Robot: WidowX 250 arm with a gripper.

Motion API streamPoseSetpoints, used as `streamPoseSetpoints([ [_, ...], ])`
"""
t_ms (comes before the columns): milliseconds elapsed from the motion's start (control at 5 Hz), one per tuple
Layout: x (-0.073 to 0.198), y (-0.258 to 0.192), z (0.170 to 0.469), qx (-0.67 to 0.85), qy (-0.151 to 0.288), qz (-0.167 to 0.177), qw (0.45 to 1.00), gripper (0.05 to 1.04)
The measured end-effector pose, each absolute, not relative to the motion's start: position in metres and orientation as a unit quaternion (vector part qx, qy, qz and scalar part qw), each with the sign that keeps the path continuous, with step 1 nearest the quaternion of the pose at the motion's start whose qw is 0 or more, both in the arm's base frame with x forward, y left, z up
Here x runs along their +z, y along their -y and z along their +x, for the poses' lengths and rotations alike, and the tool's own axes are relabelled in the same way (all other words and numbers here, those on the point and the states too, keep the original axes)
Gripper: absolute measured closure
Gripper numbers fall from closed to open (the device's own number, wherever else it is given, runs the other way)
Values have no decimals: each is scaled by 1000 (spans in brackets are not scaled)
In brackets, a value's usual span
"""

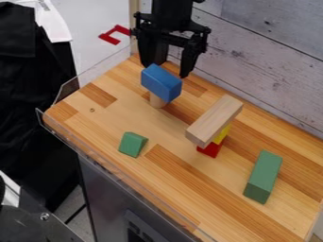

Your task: Remove the blue rectangle from the cylinder and put it on the tower

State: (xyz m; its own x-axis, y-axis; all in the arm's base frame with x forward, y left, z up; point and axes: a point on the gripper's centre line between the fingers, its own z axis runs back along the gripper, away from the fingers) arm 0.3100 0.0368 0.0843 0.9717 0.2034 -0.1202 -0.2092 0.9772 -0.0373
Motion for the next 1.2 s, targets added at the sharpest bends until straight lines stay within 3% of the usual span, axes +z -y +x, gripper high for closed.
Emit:
streamPoseSetpoints([
  [200,73,-37,306,106,-78,-26,991,85],
  [400,71,-39,312,181,-59,-11,982,85],
  [1000,61,-46,314,413,-47,-15,909,85],
  [1200,72,-51,312,473,-37,-13,880,85],
])
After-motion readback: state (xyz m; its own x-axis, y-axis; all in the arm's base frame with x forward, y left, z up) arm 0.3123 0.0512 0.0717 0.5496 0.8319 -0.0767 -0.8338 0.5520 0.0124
